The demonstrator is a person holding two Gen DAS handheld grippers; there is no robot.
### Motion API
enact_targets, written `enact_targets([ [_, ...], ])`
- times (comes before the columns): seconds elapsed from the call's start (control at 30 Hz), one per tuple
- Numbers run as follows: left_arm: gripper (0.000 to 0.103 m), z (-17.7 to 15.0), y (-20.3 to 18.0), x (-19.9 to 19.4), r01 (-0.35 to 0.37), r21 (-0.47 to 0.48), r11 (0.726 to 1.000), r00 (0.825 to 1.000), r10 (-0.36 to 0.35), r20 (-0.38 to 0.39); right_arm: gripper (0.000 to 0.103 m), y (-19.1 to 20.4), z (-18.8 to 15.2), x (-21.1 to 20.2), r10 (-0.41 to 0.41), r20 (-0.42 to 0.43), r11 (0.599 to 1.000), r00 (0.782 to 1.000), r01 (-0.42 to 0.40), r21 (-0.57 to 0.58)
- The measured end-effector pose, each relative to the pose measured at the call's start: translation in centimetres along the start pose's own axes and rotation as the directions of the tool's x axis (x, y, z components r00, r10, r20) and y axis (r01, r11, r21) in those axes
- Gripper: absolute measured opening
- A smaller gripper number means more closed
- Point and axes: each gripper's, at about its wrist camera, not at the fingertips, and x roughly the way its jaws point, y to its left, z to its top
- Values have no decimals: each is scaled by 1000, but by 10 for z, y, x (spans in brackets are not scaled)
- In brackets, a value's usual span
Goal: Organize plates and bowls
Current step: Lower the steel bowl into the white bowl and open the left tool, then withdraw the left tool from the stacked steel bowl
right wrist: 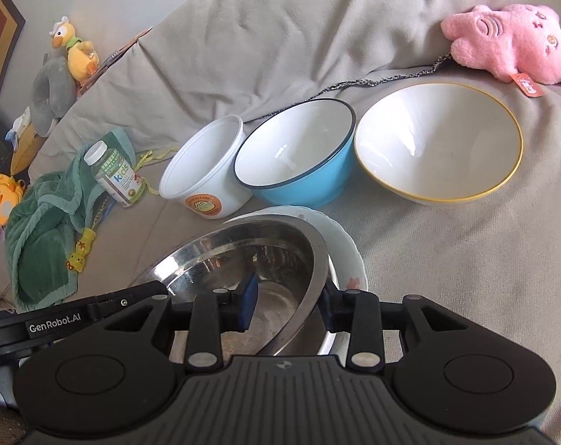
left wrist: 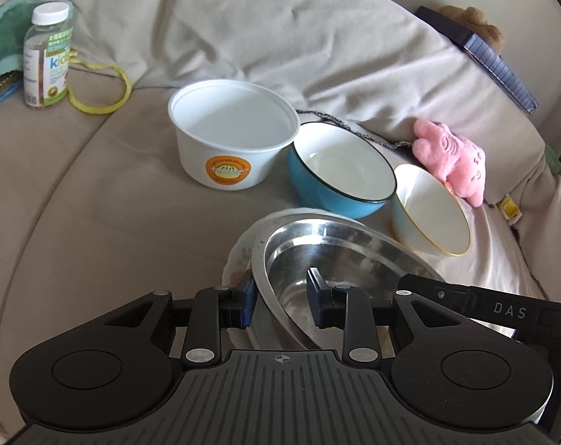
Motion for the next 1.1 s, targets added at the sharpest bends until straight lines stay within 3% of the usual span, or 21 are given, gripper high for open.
enact_targets([
  [0.33, 35, -5, 2, 12, -12, 26, 1000, 1000, 12, 3, 36, 14, -5, 0, -131, 70, 987, 989, 137, -83],
  [0.6, 35, 3, -7, -7, -88, 43, 995, 995, 86, 49, 37, 24, -10, -16, -105, 103, 986, 989, 117, -119],
  [0.77, 35, 12, -20, -20, -68, 73, 995, 995, 62, 76, 47, 16, -9, -34, -113, 173, 987, 978, 131, -95],
  [0.9, 35, 6, -28, -23, -29, 70, 997, 997, 24, 71, 51, -5, -6, -54, -164, 228, 982, 960, 182, -59],
  [0.97, 35, 0, -30, -27, 6, 69, 998, 997, -11, 70, 59, -24, -7, -62, -224, 239, 970, 945, 241, -42],
  [1.1, 35, -16, -37, -19, 77, 105, 991, 997, -78, 5, 60, -57, -9, -71, -353, 245, 931, 903, 366, -8],
])
